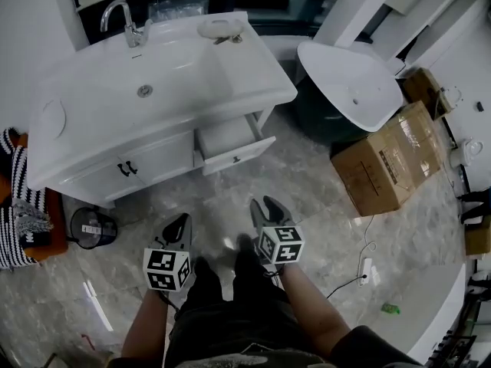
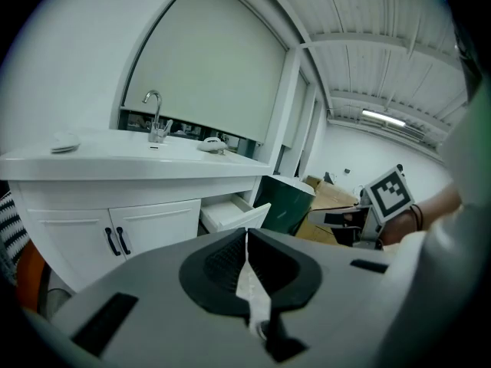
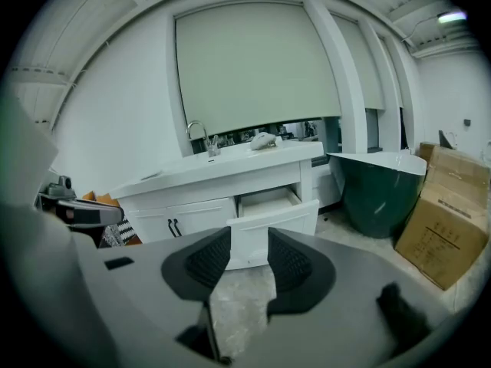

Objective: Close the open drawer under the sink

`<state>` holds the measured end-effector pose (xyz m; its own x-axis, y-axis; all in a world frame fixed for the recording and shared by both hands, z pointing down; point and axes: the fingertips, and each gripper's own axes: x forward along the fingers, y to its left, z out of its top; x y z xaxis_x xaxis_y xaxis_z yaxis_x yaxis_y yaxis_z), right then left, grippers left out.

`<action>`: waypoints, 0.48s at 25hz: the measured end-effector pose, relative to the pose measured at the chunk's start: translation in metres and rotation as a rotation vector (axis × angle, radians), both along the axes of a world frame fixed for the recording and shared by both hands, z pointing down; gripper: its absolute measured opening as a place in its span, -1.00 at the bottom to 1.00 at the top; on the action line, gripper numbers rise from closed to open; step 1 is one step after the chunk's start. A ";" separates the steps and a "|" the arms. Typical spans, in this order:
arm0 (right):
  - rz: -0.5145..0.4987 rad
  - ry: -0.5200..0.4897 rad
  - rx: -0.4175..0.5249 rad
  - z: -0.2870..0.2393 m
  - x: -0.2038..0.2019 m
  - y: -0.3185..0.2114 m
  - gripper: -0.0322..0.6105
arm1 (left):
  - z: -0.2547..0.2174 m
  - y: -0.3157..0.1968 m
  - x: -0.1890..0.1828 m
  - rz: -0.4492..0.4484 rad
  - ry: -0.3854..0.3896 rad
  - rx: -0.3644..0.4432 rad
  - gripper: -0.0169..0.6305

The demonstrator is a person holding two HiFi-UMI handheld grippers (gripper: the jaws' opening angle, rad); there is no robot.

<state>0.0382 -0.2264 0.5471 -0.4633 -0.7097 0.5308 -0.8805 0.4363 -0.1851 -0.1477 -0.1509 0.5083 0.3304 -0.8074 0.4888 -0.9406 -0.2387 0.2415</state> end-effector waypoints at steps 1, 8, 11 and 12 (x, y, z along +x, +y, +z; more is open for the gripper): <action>-0.005 0.005 -0.005 0.007 0.001 -0.005 -0.46 | 0.005 -0.004 0.002 -0.001 -0.001 -0.006 -0.89; -0.070 0.025 -0.046 0.061 0.006 -0.053 -0.25 | 0.041 -0.043 0.009 -0.083 -0.018 -0.040 -0.89; -0.116 0.050 -0.066 0.085 0.003 -0.080 -0.23 | 0.059 -0.063 0.009 -0.118 -0.026 -0.055 -0.89; -0.133 0.059 -0.078 0.094 0.002 -0.088 -0.23 | 0.064 -0.068 0.010 -0.129 -0.025 -0.058 -0.89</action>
